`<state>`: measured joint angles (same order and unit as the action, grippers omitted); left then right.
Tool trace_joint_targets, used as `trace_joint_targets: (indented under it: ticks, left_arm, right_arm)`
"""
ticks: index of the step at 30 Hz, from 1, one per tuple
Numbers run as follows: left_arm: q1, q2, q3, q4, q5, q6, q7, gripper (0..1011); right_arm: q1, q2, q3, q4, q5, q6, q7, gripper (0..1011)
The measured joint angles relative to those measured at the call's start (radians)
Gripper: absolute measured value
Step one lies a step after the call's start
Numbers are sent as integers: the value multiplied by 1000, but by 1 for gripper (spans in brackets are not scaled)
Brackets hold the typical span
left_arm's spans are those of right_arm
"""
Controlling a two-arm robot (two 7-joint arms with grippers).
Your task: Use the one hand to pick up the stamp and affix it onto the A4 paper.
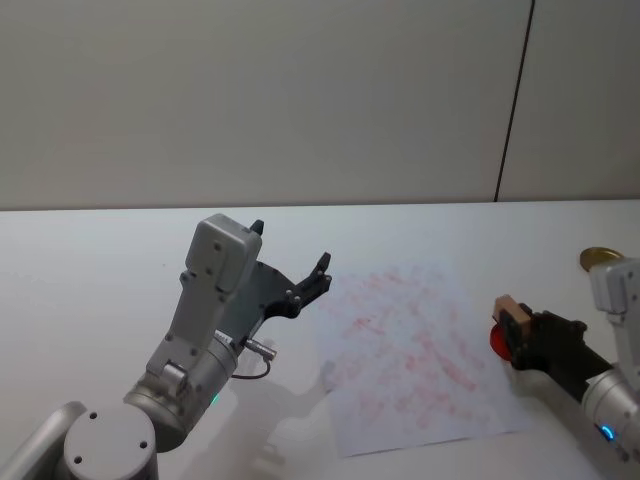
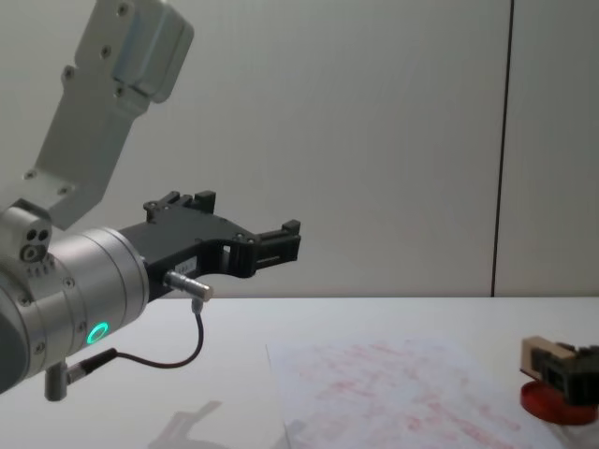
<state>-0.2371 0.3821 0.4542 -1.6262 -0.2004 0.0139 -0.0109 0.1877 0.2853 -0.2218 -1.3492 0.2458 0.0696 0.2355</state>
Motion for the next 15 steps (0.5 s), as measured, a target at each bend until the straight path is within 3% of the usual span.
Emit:
trace_joint_targets:
  ticks: [15]
  left_arm:
    - [0, 0, 0, 0, 0, 0, 0, 993]
  right_arm:
    - [-18, -16, -36, -91, -14, -34, 87, 221]
